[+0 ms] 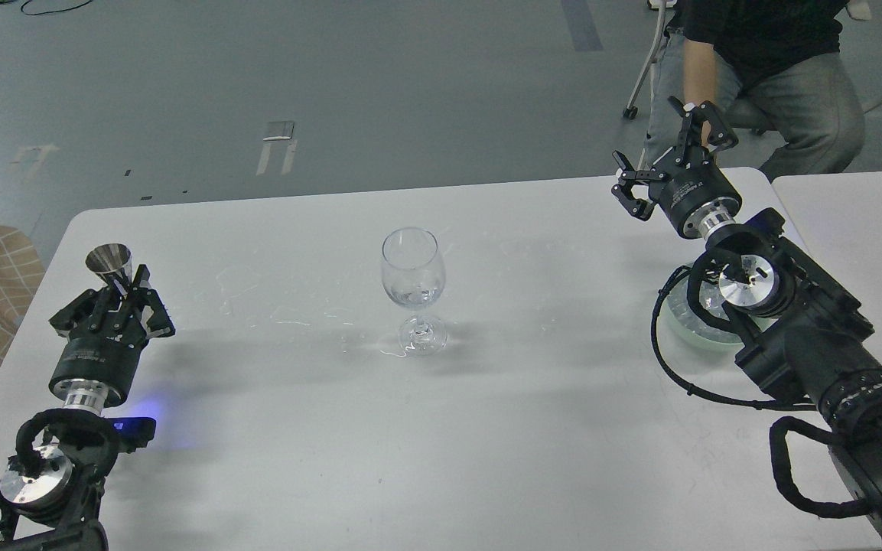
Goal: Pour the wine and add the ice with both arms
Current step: 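Withdraw the left gripper with the jigger away from the glass, then lower the jigger onto the table with the left gripper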
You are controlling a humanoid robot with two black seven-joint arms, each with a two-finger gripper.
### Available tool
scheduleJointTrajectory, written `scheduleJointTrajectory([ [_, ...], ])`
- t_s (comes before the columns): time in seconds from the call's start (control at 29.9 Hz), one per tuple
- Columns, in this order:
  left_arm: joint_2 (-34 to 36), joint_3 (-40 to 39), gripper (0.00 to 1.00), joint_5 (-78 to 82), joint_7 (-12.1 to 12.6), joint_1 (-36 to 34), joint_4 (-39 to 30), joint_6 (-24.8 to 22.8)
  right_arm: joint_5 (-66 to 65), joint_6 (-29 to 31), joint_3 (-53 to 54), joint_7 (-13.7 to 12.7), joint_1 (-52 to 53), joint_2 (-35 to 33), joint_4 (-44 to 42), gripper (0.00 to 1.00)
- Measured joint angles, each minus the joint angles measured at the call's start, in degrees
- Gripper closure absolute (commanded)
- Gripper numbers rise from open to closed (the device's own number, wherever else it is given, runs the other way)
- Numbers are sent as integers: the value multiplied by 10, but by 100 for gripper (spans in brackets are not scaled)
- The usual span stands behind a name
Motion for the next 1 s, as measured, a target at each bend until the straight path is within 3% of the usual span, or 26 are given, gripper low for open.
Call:
scheduleJointTrajectory([
  [0.47, -3, 1, 100, -6, -24, 4, 59, -42, 0, 0, 0, 0, 1, 3, -1, 0],
  [1.0, 0, 8, 100, 0, -27, -15, 83, -24, 0, 0, 0, 0, 0, 2, -1, 0],
])
